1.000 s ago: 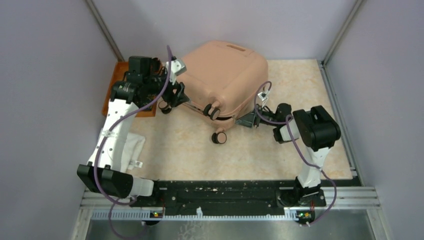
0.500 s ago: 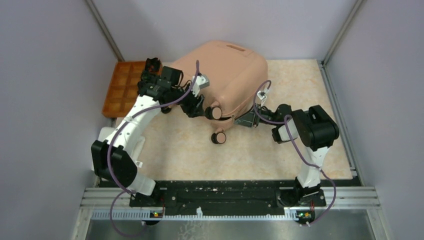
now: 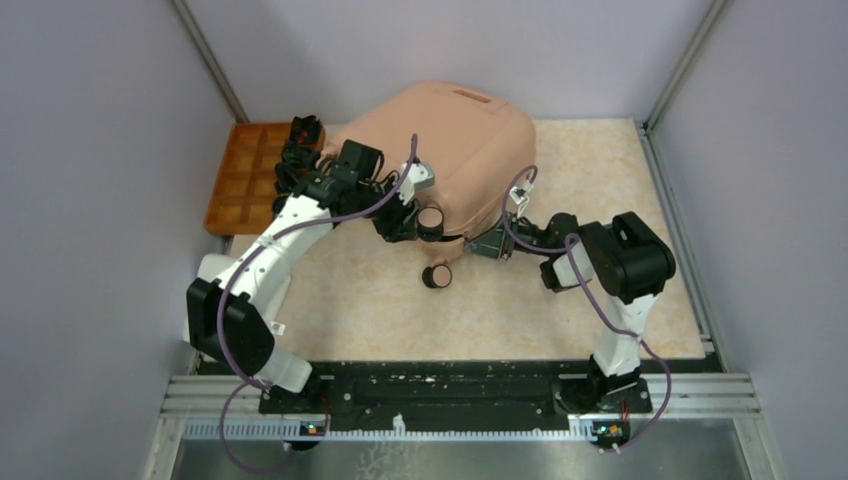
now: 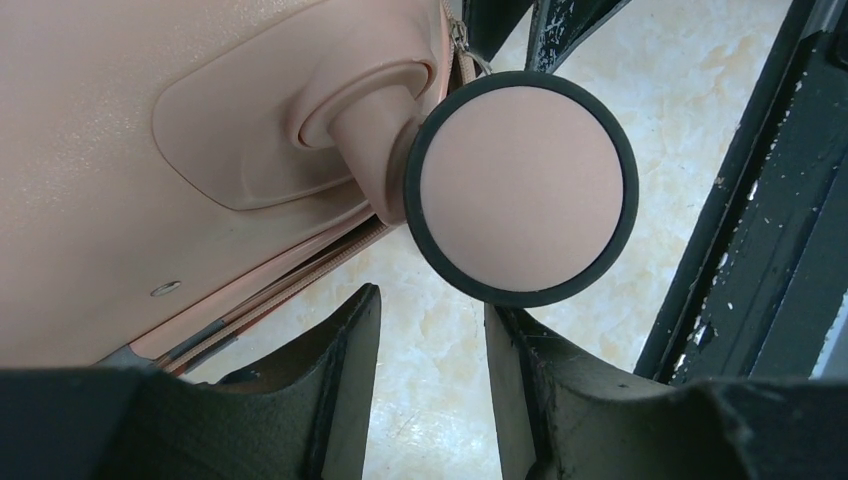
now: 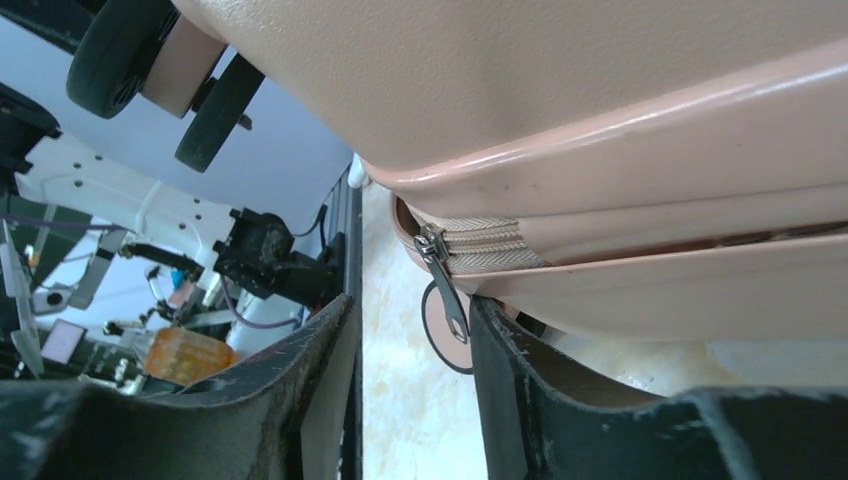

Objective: Pack the luggage
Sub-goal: Zip the luggage at the center of the board.

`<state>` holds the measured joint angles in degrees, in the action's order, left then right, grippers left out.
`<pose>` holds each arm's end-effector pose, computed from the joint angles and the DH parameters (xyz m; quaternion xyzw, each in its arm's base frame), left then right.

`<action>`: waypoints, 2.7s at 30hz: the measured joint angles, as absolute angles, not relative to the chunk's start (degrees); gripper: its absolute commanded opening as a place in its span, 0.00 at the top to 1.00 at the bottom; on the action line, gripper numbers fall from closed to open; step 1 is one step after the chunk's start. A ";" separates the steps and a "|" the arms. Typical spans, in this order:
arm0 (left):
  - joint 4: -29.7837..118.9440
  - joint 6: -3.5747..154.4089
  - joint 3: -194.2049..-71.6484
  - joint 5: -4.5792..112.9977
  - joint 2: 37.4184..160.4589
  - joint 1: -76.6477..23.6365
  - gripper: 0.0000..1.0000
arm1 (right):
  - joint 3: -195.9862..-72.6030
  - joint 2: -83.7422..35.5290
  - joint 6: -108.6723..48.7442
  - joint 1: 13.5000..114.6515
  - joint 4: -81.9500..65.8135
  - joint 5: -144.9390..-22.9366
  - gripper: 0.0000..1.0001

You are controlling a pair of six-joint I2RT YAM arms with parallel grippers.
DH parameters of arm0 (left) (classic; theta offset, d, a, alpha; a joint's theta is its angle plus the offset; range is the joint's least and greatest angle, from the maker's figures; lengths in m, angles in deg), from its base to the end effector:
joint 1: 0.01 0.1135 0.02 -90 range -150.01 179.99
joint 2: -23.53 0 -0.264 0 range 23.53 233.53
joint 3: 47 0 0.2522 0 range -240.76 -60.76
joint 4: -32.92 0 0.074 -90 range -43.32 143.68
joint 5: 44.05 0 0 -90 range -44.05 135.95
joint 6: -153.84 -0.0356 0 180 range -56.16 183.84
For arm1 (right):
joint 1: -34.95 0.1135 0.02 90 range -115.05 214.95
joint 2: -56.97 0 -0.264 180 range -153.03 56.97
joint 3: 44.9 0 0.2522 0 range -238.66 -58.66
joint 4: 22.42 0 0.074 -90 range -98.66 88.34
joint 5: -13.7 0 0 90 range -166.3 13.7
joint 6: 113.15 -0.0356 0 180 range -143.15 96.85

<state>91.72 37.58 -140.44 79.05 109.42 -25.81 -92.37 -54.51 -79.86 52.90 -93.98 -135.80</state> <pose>0.2761 -0.1551 0.3290 0.4818 0.7711 -0.2674 0.3191 0.2935 0.1273 0.1446 -0.1622 0.6636 0.6560 0.3209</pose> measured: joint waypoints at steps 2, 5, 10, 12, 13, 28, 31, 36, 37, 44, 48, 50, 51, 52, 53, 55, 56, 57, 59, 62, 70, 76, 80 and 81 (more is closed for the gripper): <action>91.72 37.36 -140.44 78.46 109.42 -26.09 0.51 | -92.37 -54.53 -80.36 52.90 -93.85 -135.34 0.63; 91.74 36.90 -140.44 77.63 109.42 -26.38 0.51 | -92.40 -55.21 -81.87 52.88 -93.92 -134.67 0.65; 91.63 36.37 -140.42 76.38 109.42 -26.46 0.51 | -92.40 -55.43 -83.33 52.88 -93.94 -134.25 0.65; 91.48 36.29 -140.42 75.99 109.42 -26.55 0.51 | -92.40 -55.47 -83.84 52.88 -93.94 -134.18 0.65; 91.44 36.31 -140.42 75.79 109.42 -26.64 0.51 | -92.40 -55.58 -84.14 52.88 -94.00 -134.18 0.65; 91.20 36.00 -140.42 73.21 109.42 -28.10 0.52 | -92.57 -59.08 -86.59 53.30 -94.73 -132.74 0.65; 91.17 35.78 -140.42 72.86 109.42 -28.19 0.52 | -93.03 -59.08 -87.14 54.08 -94.70 -132.94 0.65; 90.93 35.30 -140.42 72.08 109.42 -28.26 0.52 | -93.45 -59.08 -87.51 55.57 -94.75 -132.48 0.67; 90.80 35.19 -140.42 71.95 109.42 -28.26 0.52 | -93.49 -59.08 -87.53 55.59 -94.79 -132.46 0.67; 90.02 34.80 -139.80 71.36 109.14 -28.26 0.52 | -93.62 -59.08 -87.94 55.51 -94.81 -132.06 0.80; 89.80 34.01 -139.08 70.59 108.39 -28.26 0.53 | -93.62 -59.08 -88.80 55.16 -94.79 -131.50 0.87; 89.93 33.62 -138.78 70.09 107.95 -28.26 0.53 | -93.62 -59.08 -89.02 55.05 -94.73 -131.39 0.90; 89.99 33.42 -138.62 69.70 107.67 -28.28 0.53 | -93.62 -59.08 -89.02 55.05 -94.75 -131.37 0.93; 90.17 33.23 -138.54 69.13 107.41 -28.30 0.53 | -93.62 -59.08 -89.06 55.05 -94.75 -131.26 0.95; 90.39 33.10 -138.45 68.54 107.17 -28.32 0.52 | -93.60 -59.05 -89.10 55.05 -94.75 -131.23 0.98; 90.52 32.53 -137.99 67.18 106.47 -28.32 0.51 | -93.45 -58.62 -89.12 55.05 -94.75 -131.39 1.00; 90.50 32.24 -137.60 66.61 106.03 -28.34 0.51 | -92.96 -57.94 -89.06 55.07 -94.86 -131.21 1.00; 90.43 31.98 -136.94 65.89 105.40 -28.37 0.50 | -92.33 -56.80 -88.88 55.09 -94.83 -130.75 1.00; 90.36 31.41 -135.26 64.67 104.06 -28.45 0.50 | -90.52 -54.33 -88.23 55.00 -94.16 -128.63 1.00; 90.36 30.84 -133.68 63.82 103.15 -28.54 0.50 | -88.03 -51.29 -86.31 55.02 -92.82 -125.46 1.00; 89.56 29.60 -133.01 65.26 103.87 -28.96 0.50 | -83.00 -42.51 -79.88 55.46 -83.97 -119.65 1.00; 89.27 29.18 -134.10 66.20 107.85 -31.01 0.51 | -80.00 -43.64 -86.81 55.68 -89.35 -116.22 1.00; 89.21 28.99 -137.42 66.81 111.39 -33.79 0.52 | -79.98 -44.72 -89.23 56.77 -91.27 -115.08 1.00; 89.12 28.81 -138.03 66.85 112.04 -34.22 0.53 | -80.05 -44.72 -89.21 57.06 -91.38 -114.91 1.00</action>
